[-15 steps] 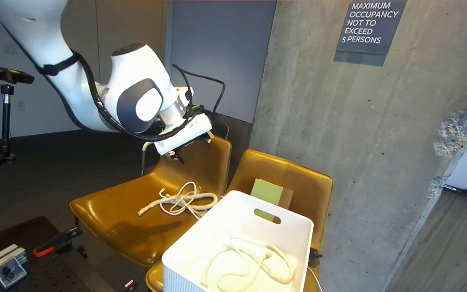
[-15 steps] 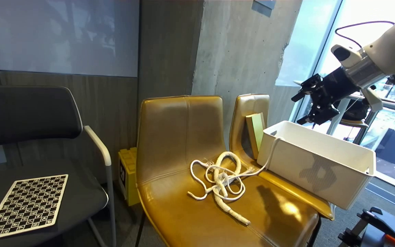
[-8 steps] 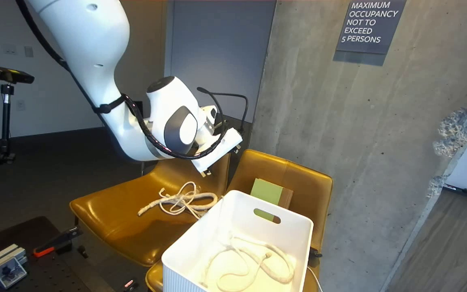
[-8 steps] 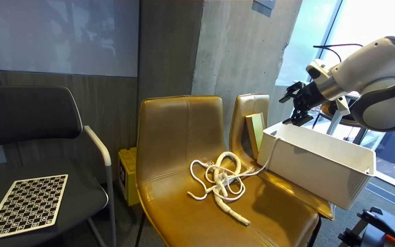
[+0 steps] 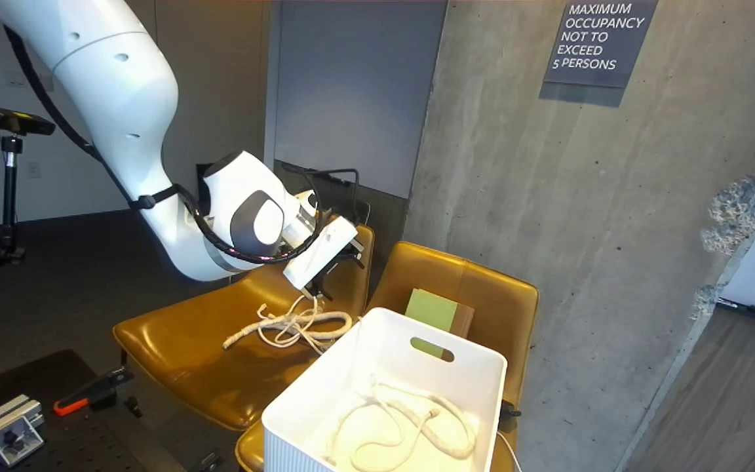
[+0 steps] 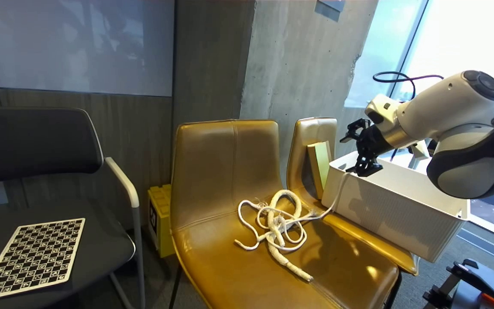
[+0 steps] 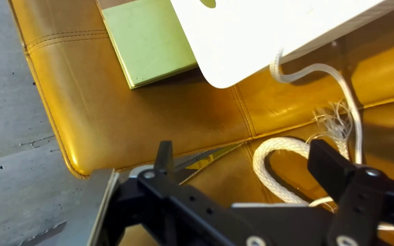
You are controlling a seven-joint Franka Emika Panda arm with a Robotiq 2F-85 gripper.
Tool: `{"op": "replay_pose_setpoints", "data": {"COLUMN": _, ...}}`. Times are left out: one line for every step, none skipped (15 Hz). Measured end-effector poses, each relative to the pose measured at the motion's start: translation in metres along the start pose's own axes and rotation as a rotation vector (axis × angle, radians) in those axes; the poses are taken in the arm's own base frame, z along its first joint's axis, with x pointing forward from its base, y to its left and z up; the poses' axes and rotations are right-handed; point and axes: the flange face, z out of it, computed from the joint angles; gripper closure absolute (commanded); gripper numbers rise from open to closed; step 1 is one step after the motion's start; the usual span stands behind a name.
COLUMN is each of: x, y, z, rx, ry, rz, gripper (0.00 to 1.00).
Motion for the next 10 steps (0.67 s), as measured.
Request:
{"op": "replay_pose_setpoints", "data": {"x": -0.001, "y": -0.002, "z": -0.004, "rx": -0.001, "ry": -0.01, "rz": -0.013, "gripper": 0.0}}
{"op": "replay_pose_setpoints", "data": {"x": -0.003, "y": -0.006, "z": -0.006, "rx": 0.001, "ry": -0.02, "rz": -0.025, "gripper": 0.0}}
{"op": "replay_pose_setpoints", "data": {"x": -0.005, "y": -0.009, "z": -0.007, "rx": 0.003, "ry": -0.031, "rz": -0.036, "gripper": 0.0}}
{"op": "replay_pose_setpoints", "data": {"x": -0.008, "y": -0.013, "z": -0.006, "rx": 0.008, "ry": -0.043, "rz": -0.047, "gripper": 0.0}}
{"op": "replay_pose_setpoints", "data": {"x": -0.01, "y": -0.017, "z": -0.004, "rx": 0.012, "ry": -0.054, "rz": -0.058, "gripper": 0.0}}
{"op": "replay_pose_setpoints", "data": {"x": -0.012, "y": -0.02, "z": -0.001, "rx": 0.015, "ry": -0.064, "rz": -0.069, "gripper": 0.0}}
{"op": "replay_pose_setpoints", "data": {"x": -0.012, "y": -0.024, "z": 0.002, "rx": 0.02, "ry": -0.073, "rz": -0.08, "gripper": 0.0}}
{"op": "replay_pose_setpoints", "data": {"x": -0.012, "y": -0.028, "z": 0.005, "rx": 0.023, "ry": -0.08, "rz": -0.093, "gripper": 0.0}}
{"op": "replay_pose_setpoints", "data": {"x": -0.011, "y": -0.031, "z": 0.008, "rx": 0.024, "ry": -0.087, "rz": -0.105, "gripper": 0.0}}
{"op": "replay_pose_setpoints", "data": {"x": -0.009, "y": -0.033, "z": 0.012, "rx": 0.024, "ry": -0.092, "rz": -0.118, "gripper": 0.0}}
